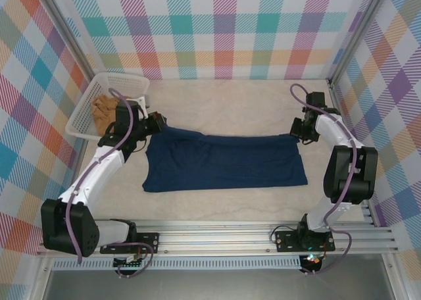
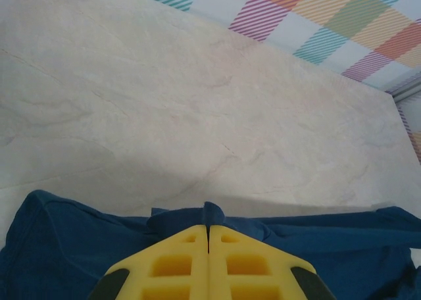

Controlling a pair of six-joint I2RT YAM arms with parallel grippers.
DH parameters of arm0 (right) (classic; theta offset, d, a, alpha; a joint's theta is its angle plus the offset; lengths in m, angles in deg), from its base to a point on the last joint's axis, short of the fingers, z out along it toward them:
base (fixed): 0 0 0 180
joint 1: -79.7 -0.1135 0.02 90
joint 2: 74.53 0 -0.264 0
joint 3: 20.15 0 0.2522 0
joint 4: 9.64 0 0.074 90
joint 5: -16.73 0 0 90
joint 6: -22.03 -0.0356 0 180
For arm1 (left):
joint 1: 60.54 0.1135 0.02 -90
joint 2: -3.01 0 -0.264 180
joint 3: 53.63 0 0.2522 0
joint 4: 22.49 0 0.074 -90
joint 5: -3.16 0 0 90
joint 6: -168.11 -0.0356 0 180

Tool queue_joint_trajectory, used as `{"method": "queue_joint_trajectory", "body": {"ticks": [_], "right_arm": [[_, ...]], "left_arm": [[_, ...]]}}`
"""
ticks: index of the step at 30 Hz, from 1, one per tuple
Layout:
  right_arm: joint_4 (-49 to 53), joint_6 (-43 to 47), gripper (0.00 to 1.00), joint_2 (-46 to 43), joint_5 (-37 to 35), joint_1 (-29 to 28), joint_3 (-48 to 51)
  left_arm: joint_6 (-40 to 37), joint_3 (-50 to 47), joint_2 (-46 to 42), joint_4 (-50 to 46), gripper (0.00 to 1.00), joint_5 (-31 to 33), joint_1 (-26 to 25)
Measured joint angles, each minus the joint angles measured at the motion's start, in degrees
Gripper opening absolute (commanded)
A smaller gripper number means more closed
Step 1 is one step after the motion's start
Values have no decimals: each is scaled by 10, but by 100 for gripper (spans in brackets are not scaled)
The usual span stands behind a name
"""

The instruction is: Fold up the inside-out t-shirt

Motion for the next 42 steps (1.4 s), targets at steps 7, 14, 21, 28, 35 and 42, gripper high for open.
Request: {"method": "queue_joint_trajectory", "body": {"ticks": [7,14,21,28,35,42], "right_arm": [[8,0,1,-14,-9,1,8],[8,0,1,-23,-11,2,35],[8,0,1,-23,-20,3,40],[3,0,3,-18,-33,3,55],[-8,-6,7,-7,-39,3,87],[-21,-23,24,-3,-38,3,122]], "left_arm": [[15,-43,-71,-22,0,0,-6],[37,-104,-101,-31,0,-2,-18],[41,-126,-101,-44,0,-1,-29],[47,-160,-111,-53,0,-1,-36],[60,-197,-112,-58,0,-1,-42],[66,-206,-120,-67,0,1,-42]]}}
